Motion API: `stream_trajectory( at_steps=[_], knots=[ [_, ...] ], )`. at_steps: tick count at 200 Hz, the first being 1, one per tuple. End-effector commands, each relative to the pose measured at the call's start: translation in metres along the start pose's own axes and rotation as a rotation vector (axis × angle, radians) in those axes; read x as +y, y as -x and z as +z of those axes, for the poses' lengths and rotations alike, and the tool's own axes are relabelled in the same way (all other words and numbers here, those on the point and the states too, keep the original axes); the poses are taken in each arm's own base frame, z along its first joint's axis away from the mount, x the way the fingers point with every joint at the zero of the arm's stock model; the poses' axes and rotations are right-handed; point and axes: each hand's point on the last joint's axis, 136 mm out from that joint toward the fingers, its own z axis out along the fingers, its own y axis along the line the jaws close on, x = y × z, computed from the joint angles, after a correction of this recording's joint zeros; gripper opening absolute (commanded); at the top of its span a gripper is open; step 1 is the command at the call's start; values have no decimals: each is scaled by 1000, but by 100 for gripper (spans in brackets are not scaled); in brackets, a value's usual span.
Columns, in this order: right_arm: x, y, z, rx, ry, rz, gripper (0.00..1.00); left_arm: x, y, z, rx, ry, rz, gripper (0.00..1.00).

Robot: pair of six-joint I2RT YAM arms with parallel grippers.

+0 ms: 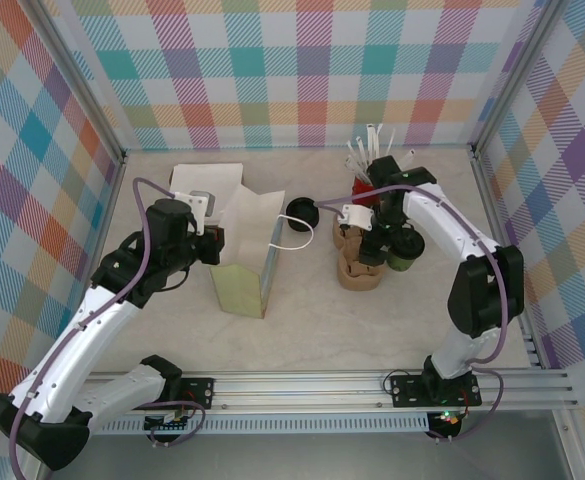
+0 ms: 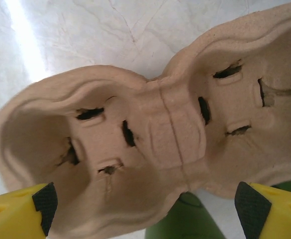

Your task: Pack the takeout coffee

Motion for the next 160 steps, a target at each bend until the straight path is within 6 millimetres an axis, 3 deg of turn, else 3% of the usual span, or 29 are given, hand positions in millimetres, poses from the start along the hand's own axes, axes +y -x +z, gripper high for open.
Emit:
stream_trajectory(
  at_steps=[1,39,69,160],
  knots=[
    [-9,12,9,-24,-12,-79,94,1,5,-11,-20,-2,-12,0],
    [-11,20,30,-35,20,-79,91,4,3,-12,-24,8,-21,0],
    [-11,24,40,-37,48,-63,83,3,1,-10,-14,2,-26,0],
    [-8,23,36,-14,74,-24,54,5,0,-10,-17,12,-35,0]
  ],
)
